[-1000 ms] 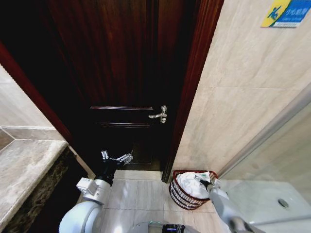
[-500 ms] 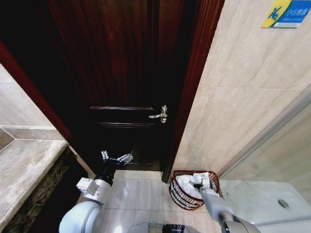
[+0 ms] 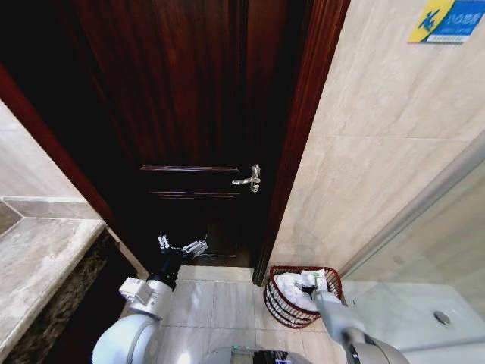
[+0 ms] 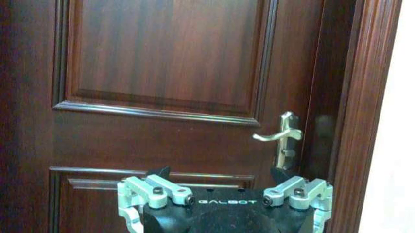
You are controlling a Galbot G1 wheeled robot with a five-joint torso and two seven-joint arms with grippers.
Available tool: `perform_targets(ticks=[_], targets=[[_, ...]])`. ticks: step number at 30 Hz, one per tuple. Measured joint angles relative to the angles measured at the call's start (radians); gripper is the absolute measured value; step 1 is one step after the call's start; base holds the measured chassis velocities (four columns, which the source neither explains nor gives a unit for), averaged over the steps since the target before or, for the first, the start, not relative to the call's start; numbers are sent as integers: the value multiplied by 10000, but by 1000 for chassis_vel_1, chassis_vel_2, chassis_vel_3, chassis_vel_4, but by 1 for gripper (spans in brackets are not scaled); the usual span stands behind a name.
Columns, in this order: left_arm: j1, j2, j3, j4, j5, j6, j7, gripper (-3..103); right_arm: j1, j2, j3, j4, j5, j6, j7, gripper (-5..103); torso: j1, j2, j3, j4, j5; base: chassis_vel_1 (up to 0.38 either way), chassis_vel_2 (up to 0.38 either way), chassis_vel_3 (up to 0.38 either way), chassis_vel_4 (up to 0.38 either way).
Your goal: Discard the used towel into the hamper.
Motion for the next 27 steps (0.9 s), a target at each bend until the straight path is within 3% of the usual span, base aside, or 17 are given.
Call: perform_targets(ticks=[4,6,9,17,20,21,23,25,27], targets=[[0,0,1,0,0,0,0,100,-500,175,-118,931,-210,-3,238,100,0,0,0,1,8,0,0,0,0],[0,1,1,0,0,0,0,100,-1014,371,-122,1563,-1973,1096,638,100,0,0,0,1,4,0,0,0,0],[0,0,0,0,0,0,0,100,-1635,517,-87,2256,-3549,2308,1165,100,-1,0,0,3,8,0,0,0,0],[0,1,0,0,0,0,0,100,-2143,211,-30,2909,-4230,2943,1136,100,-2,0,-1,1,2,0,0,0,0],[0,1,0,0,0,0,0,100,-2090,-53,-80,2754,-2612,2788,780,100,-1,0,0,2,3,0,0,0,0],[0,1,0,0,0,0,0,100,-2090,-53,-80,2754,-2612,2788,780,100,-1,0,0,2,3,0,0,0,0],[0,0,0,0,0,0,0,100,-2351,-225,-227,3298,-1113,2693,408,100,-1,0,0,3,7,0,0,0,0],[0,0,0,0,0,0,0,100,-2480,-287,-271,3555,-676,2725,337,100,-1,0,0,3,8,0,0,0,0],[0,0,0,0,0,0,0,100,-3112,-483,-390,4769,884,2390,79,100,-1,0,0,1,3,0,0,0,0]])
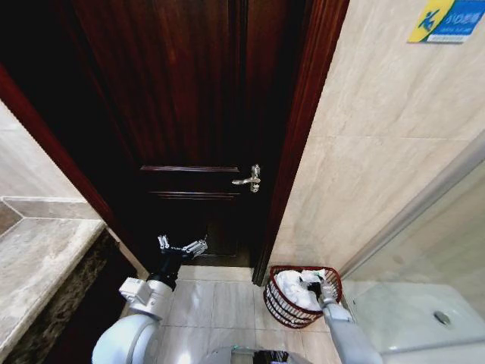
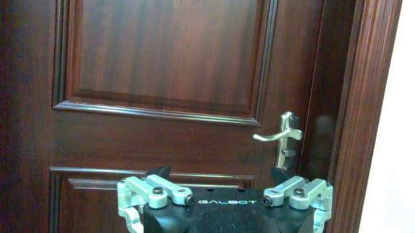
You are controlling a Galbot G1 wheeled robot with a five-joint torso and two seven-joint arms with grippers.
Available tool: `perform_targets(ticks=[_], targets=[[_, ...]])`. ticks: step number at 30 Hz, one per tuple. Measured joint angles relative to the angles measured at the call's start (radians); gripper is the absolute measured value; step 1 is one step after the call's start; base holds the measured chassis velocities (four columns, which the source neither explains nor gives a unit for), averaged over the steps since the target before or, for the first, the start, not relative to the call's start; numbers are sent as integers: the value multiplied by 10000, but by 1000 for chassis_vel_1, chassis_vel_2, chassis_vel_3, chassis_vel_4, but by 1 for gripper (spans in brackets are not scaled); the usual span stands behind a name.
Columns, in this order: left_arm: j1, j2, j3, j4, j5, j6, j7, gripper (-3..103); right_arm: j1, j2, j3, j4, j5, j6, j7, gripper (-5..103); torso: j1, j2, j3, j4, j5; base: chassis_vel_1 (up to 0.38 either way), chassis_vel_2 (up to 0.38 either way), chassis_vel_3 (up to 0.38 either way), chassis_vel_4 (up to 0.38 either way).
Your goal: Discard the used towel into the hamper.
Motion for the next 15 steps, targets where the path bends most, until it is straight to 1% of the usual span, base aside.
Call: perform_targets(ticks=[1,2,3,4,6,7,8,9,10,12,14,15], targets=[[0,0,0,0,0,0,0,100,0,0,0,0,0,0,0,100,0,0,0,0,0,0,0,0,0],[0,0,0,0,0,0,0,100,-274,-41,-2,509,422,-306,-54,100,0,0,0,-1,-3,0,0,0,0],[0,0,0,0,0,0,0,100,-509,-34,29,895,626,-463,-52,100,0,0,0,-1,2,0,0,0,0],[0,0,0,0,0,0,0,100,-755,4,94,1330,751,-567,7,100,0,0,0,1,6,0,0,0,0],[0,1,0,0,0,0,0,100,-892,25,120,1586,830,-626,52,100,0,0,0,0,5,0,0,0,0],[0,0,0,0,1,0,0,100,-1156,72,179,2075,1008,-773,128,100,0,0,-1,4,0,0,0,0,0],[0,0,0,0,0,0,0,100,-1569,173,207,2784,1317,-907,372,100,0,0,0,1,-3,0,0,0,0],[0,0,0,0,0,0,0,100,-1569,173,207,2784,1317,-907,372,100,0,0,0,1,-3,0,0,0,0],[0,0,0,0,0,0,0,100,-1914,295,207,3335,1476,-915,552,100,0,0,0,0,1,0,0,0,0],[0,1,0,0,0,0,0,100,-2060,360,219,3595,1497,-917,594,100,0,0,0,0,3,0,0,0,0],[0,0,0,0,0,0,0,100,-2716,607,280,4811,1529,-972,732,100,0,1,-1,1,-2,0,0,0,0],[0,0,0,0,0,0,0,100,-3094,766,299,5614,1536,-844,930,100,0,0,-1,0,3,0,0,0,0]])
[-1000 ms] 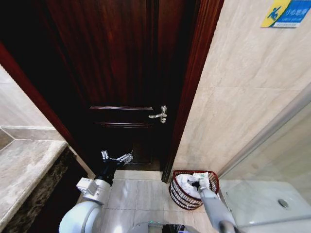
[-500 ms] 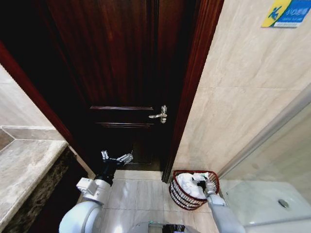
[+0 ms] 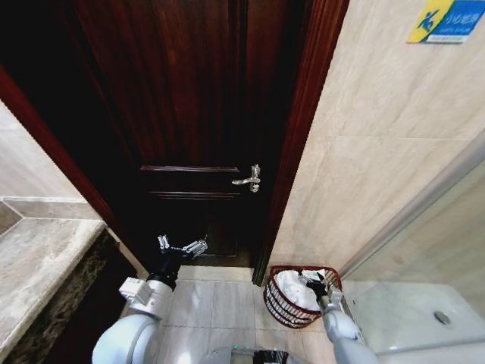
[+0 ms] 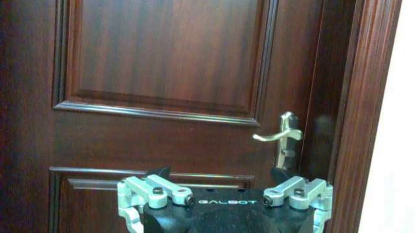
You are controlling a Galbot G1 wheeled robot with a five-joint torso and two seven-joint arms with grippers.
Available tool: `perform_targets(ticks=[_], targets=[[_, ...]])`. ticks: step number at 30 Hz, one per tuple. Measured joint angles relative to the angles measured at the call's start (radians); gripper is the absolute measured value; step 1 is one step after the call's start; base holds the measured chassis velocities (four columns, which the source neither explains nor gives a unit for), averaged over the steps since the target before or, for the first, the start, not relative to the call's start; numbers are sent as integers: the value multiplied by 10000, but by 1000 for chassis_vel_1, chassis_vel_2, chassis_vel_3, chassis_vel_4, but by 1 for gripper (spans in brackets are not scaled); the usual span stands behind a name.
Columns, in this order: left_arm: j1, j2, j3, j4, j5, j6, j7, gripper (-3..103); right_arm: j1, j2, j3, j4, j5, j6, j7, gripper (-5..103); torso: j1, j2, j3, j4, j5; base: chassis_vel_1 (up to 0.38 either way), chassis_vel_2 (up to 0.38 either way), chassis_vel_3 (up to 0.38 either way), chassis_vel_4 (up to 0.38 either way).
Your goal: Discard the used towel into the hamper.
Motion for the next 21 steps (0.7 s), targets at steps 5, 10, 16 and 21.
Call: perform_targets(ticks=[5,10,16,21], targets=[[0,0,0,0,0,0,0,100,-862,285,24,1788,-447,441,306,100,0,0,0,0,0,0,0,0,0],[0,-1,0,-1,0,0,1,100,-1827,486,33,4272,-808,361,334,100,0,1,0,2,-3,0,0,0,0],[0,0,0,0,0,0,0,100,-2682,689,92,5916,-1181,364,328,100,1,1,0,0,-3,0,0,0,0],[0,0,0,-1,0,0,0,100,-3606,860,193,7570,-1950,436,169,100,0,1,-1,1,-2,0,0,0,0]])
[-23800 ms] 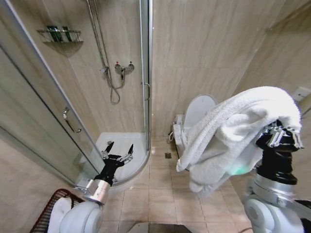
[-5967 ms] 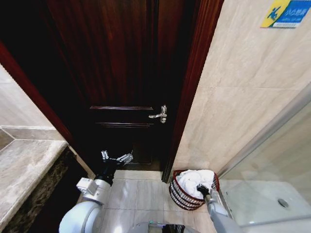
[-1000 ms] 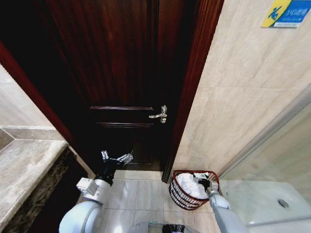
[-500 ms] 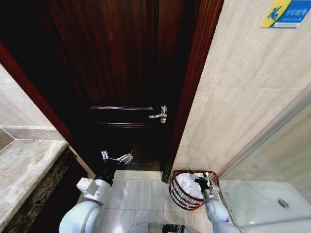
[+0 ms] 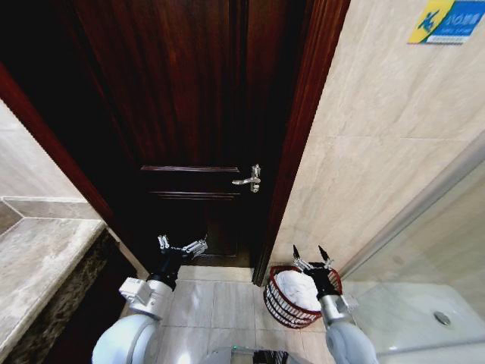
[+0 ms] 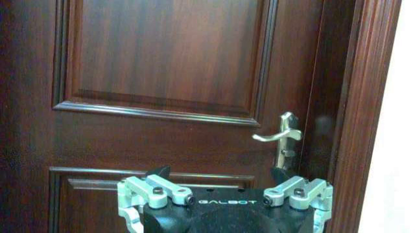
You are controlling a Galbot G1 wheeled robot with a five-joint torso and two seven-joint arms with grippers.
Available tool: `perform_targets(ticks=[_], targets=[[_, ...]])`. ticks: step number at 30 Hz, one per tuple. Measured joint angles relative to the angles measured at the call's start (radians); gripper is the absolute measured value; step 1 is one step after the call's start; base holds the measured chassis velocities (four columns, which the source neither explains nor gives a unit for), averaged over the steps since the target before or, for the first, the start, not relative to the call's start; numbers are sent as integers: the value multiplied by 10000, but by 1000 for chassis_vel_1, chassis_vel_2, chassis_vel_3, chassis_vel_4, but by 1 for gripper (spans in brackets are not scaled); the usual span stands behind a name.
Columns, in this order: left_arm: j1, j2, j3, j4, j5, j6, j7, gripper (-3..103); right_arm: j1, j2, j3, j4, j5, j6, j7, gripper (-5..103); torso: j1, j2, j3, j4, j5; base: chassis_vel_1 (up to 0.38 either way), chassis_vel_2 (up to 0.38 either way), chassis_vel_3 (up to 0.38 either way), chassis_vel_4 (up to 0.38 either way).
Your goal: Discard the used towel into the hamper.
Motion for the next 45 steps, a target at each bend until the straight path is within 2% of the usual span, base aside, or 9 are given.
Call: perform_targets(ticks=[18,28,45], targets=[[0,0,0,0,0,0,0,100,-272,320,-27,2604,-308,-941,-51,100,1,-1,2,0,-1,0,0,0,0],[0,0,0,0,0,0,0,100,-607,579,-46,2857,-513,-824,-40,100,0,0,1,0,0,0,0,0,0],[0,0,0,0,0,0,0,100,-677,551,-47,2830,-385,-708,59,100,0,-1,1,0,1,0,0,0,0]])
